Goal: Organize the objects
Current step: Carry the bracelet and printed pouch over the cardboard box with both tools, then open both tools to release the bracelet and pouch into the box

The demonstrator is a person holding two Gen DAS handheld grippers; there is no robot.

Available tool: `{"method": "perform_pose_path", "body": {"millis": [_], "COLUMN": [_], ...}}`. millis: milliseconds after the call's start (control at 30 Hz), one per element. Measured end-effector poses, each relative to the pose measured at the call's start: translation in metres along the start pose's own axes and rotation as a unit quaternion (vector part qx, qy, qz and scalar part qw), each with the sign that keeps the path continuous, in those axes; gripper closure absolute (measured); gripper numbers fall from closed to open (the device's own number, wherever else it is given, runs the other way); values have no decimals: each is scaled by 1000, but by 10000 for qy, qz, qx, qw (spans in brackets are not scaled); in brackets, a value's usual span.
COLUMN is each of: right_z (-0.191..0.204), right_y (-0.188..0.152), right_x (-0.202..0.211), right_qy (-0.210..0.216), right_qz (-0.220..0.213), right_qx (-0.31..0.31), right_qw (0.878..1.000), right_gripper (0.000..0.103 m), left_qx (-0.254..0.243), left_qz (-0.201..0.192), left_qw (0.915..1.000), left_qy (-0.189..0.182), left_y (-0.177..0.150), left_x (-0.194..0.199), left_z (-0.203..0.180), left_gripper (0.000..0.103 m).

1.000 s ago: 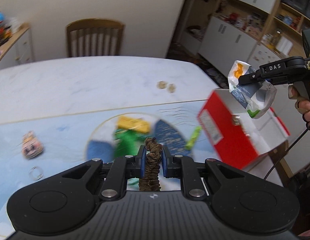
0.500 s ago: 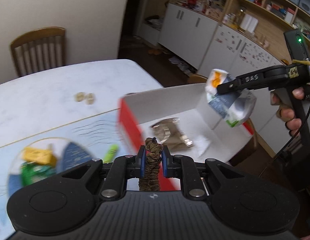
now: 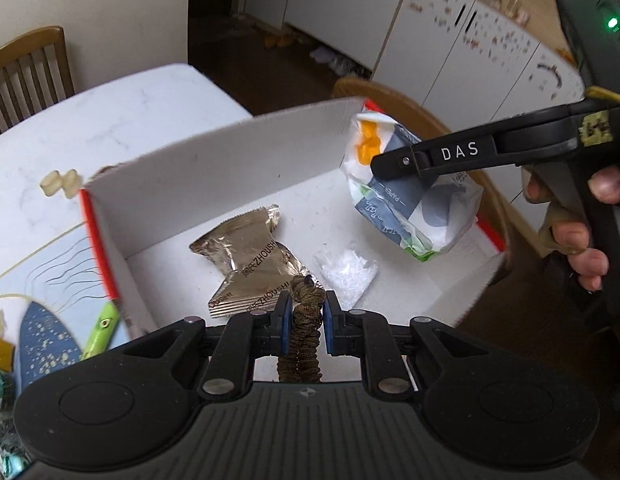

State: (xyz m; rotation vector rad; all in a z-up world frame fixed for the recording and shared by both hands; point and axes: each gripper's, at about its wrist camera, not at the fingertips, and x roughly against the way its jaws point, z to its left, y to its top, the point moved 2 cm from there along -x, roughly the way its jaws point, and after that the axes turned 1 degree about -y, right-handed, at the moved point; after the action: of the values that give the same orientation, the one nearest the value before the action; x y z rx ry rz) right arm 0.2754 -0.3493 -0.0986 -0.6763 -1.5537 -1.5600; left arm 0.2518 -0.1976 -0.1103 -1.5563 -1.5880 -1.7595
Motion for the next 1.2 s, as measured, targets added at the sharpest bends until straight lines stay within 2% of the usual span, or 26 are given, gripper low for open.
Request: {"method": "perform_pose_path", "body": {"millis": [333,600,900,1200], "right_z": [8,7,3,1], "right_y": [-5,-7,-5,-6], "right_x": [-38,-56,-66,-62], "right_qy": [-11,23,169,336], "right_qz": [134,322,493,491], "right_qx": [434,580,485,452], "right_qw": [9990,9978,9975,9972], "right_gripper": [77,77,75,69], "left_qx": [-100,-131,-32,151], "left_qz": [739,1188,1351,1178], "left_qw": [9967,9918,9893,9913], "left_qy": [324,443,555,575], "left_y": [7,3,3,1], "left_x": [-60,-85,-98,-91], "left_z": [-1,-2,-1,7], "left_gripper": [88,88,87,86]}}
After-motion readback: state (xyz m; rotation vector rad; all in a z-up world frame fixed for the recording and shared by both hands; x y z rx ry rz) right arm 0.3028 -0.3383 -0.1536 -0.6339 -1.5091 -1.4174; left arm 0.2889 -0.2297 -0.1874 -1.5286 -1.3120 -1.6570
